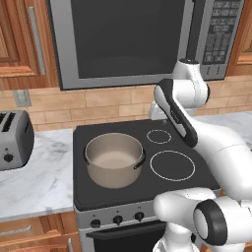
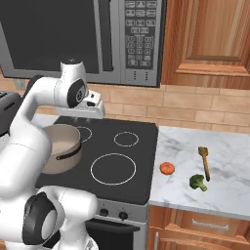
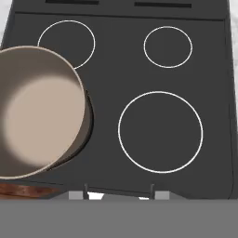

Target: Put the broccoli and squash in the pot. Retrieve the spatula and lightly stir the vegetables in the pot.

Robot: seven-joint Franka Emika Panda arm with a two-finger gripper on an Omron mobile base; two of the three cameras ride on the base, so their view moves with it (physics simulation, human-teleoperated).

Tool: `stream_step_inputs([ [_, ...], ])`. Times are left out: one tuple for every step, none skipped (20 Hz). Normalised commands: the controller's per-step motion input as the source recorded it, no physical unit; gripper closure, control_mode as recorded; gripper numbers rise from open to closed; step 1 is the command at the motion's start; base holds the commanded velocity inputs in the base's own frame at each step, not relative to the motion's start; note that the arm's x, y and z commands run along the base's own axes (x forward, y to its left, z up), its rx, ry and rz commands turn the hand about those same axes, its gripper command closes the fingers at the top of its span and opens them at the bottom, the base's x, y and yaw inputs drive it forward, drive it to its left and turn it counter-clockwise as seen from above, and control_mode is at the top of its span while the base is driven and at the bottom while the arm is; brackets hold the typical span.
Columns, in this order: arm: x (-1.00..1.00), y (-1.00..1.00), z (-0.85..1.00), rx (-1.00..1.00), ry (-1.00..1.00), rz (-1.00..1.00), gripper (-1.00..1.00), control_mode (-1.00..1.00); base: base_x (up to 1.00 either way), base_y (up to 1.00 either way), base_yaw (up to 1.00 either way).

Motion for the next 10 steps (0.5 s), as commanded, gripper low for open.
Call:
stream_step_inputs([
  [0.00,0.02,0.00,0.00,0.00,0.00,-1.00,-1.00,0.00,0.00,0.00],
  [0.00,0.15,0.00,0.00,0.00,-0.03,-1.00,-1.00,0.00,0.00,0.00],
  [0.00,0.10,0.00,0.00,0.00,-0.03,-1.00,-1.00,0.00,0.00,0.00],
  [0.00,0.20,0.00,0.00,-0.02,0.00,-1.00,-1.00,0.00,0.00,0.00],
  [-0.19,0.24,0.00,0.00,-0.01,0.01,-1.00,-1.00,0.00,0.00,0.00],
  [-0.04,0.32,0.00,0.00,0.00,0.00,-1.00,-1.00,0.00,0.00,0.00],
  [0.00,0.20,0.00,0.00,0.00,0.01,-1.00,-1.00,0.00,0.00,0.00],
  [0.00,0.23,0.00,0.00,0.00,0.00,-1.00,-1.00,0.00,0.00,0.00],
  [0.00,0.26,0.00,0.00,0.00,0.00,-1.00,-1.00,0.00,0.00,0.00],
  [0.00,0.23,0.00,0.00,0.00,0.00,-1.00,-1.00,0.00,0.00,0.00],
])
